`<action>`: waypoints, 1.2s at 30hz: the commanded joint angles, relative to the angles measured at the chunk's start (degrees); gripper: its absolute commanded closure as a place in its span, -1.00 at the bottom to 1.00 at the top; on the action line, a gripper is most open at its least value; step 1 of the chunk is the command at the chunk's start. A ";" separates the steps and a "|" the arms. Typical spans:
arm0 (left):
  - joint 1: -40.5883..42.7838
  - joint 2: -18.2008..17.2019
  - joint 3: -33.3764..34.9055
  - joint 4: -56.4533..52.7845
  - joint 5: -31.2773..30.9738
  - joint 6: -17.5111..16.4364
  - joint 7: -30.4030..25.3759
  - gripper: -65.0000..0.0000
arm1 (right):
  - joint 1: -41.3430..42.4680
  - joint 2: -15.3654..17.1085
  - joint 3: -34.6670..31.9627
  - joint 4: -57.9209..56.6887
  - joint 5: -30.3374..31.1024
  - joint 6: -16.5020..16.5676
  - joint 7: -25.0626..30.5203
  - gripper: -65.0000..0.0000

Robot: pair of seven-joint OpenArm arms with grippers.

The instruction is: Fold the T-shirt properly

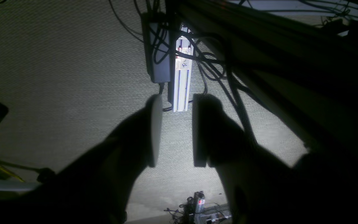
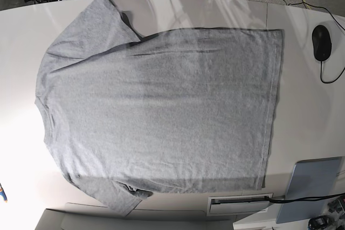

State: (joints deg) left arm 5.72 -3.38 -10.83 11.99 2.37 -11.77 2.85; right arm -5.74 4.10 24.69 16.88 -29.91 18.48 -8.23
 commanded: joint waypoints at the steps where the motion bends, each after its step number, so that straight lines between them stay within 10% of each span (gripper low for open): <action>1: 0.20 -0.17 0.17 0.17 0.24 -0.28 -0.39 0.43 | -0.33 0.35 0.13 0.26 0.50 0.31 0.33 0.25; 28: 5.66 -0.31 0.17 6.25 0.22 -0.28 -0.37 0.43 | -2.82 1.86 0.11 0.37 6.51 0.42 -1.73 0.25; 36: 15.98 -0.31 0.17 21.53 0.22 -0.42 5.22 0.43 | -9.84 4.26 0.11 4.24 9.31 8.81 0.50 0.25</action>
State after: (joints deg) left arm 21.02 -3.51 -10.79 33.39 2.42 -11.86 8.27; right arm -14.98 7.62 24.69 21.06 -20.58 27.09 -7.64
